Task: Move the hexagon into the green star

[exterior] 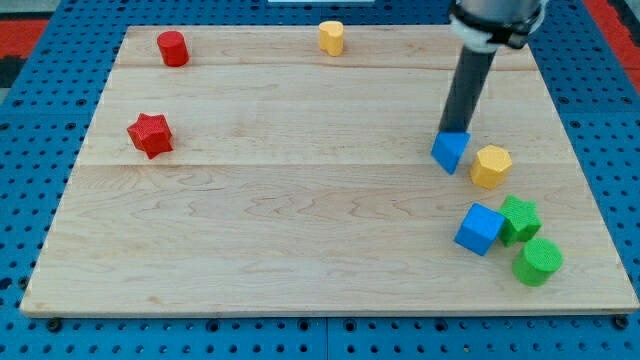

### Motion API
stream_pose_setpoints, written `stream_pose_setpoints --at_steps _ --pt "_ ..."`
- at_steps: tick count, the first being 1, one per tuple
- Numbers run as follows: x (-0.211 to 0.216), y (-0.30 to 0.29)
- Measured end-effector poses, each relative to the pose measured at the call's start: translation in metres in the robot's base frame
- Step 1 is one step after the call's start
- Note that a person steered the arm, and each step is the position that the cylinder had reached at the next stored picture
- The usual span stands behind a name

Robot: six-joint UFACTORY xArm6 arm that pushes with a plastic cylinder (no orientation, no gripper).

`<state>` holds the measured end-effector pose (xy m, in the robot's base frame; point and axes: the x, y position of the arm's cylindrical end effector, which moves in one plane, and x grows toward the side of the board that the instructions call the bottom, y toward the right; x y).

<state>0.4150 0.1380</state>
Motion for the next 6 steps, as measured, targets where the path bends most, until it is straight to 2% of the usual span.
stream_pose_setpoints --at_steps 1,2,3,4,5,6 --pt "0.018 -0.007" --pt "0.054 -0.003" --pt "0.042 -0.002" --pt "0.000 0.016" --pt "0.000 0.049" --pt "0.040 0.055"
